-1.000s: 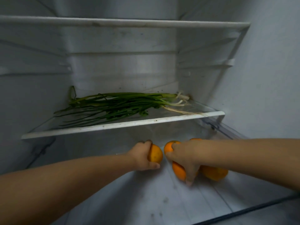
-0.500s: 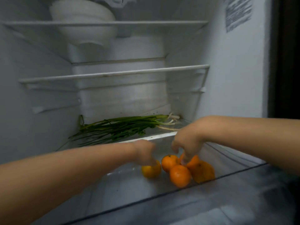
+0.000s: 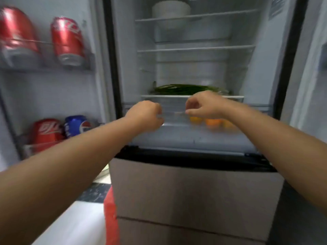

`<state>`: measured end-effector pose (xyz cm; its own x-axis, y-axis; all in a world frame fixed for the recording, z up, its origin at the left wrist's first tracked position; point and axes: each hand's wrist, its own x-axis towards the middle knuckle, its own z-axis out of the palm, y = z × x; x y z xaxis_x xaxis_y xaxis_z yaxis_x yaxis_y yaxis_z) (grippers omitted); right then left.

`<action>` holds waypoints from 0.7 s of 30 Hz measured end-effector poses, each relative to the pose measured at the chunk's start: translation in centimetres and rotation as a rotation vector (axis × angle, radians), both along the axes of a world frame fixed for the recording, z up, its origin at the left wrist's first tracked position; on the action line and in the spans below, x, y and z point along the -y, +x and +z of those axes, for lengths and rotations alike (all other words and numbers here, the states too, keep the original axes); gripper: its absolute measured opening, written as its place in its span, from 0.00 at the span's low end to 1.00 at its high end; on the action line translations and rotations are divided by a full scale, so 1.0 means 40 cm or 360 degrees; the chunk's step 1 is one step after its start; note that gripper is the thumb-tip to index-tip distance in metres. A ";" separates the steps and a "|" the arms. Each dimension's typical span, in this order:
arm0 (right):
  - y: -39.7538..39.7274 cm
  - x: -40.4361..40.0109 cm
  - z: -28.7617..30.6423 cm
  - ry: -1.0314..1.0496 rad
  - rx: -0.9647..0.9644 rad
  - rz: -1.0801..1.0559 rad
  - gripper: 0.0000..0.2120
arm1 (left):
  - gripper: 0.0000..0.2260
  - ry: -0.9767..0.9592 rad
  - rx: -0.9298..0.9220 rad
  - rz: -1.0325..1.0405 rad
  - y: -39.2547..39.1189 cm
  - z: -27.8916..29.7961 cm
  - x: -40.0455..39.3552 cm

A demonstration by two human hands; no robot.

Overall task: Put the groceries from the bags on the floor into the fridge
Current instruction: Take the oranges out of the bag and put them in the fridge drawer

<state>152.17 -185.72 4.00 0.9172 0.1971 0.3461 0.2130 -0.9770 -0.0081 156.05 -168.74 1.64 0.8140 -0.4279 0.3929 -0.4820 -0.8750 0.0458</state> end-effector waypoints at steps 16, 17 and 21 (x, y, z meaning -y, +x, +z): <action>-0.409 -1.092 -0.323 0.0167 -0.0184 0.1138 0.14 | 0.16 0.0084 -0.0508 0.1099 -0.724 -0.337 -1.001; -0.435 -1.166 -0.346 0.0175 -0.0210 0.1191 0.14 | 0.16 0.0097 -0.0534 0.1142 -0.766 -0.357 -1.067; -0.550 -1.437 -0.452 0.0167 -0.0412 0.1311 0.14 | 0.15 0.0158 -0.0682 0.1243 -0.920 -0.450 -1.324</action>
<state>130.18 -128.26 -14.09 0.5492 0.8114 0.1997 0.8307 -0.5043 -0.2357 119.26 -115.77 -16.36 0.9557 0.2937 -0.0209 0.2936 -0.9559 -0.0084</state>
